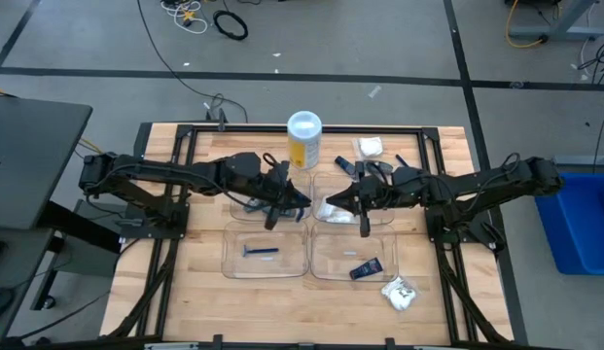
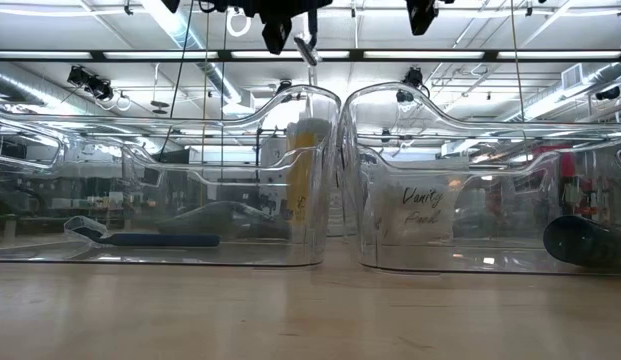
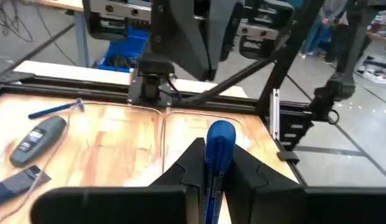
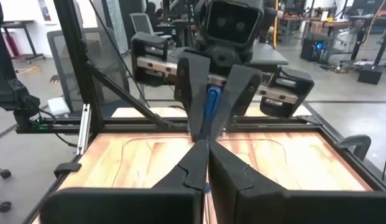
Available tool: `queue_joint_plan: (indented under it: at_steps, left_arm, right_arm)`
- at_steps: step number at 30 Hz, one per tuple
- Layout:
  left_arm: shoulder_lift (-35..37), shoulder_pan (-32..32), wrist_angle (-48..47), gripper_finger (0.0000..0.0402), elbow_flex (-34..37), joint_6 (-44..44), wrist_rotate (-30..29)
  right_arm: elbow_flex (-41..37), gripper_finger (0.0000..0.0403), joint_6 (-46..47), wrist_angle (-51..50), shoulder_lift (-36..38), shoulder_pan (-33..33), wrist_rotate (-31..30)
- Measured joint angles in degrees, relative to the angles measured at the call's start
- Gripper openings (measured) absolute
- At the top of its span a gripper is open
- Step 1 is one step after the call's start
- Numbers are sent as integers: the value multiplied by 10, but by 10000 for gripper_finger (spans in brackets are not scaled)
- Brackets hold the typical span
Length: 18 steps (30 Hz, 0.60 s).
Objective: Pick & Place Travel size toiletries
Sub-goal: Put the bottom blue shaver into the bottom left transparent bin
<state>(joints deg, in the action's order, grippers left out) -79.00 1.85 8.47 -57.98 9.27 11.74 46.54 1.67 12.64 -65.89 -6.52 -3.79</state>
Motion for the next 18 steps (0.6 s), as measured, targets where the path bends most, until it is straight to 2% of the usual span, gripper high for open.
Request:
queue_joint_plan:
  at_steps: [5,13,18]
  left_arm:
    - [0,-11,-57,41,0,8,2]
    - [0,-53,-234,39,0,8,1]
    - [0,-77,-286,40,0,19,-3]
  right_arm:
    - [0,12,0,-9,0,0,0]
    - [0,11,0,-18,0,0,0]
    - [0,10,0,-34,0,0,0]
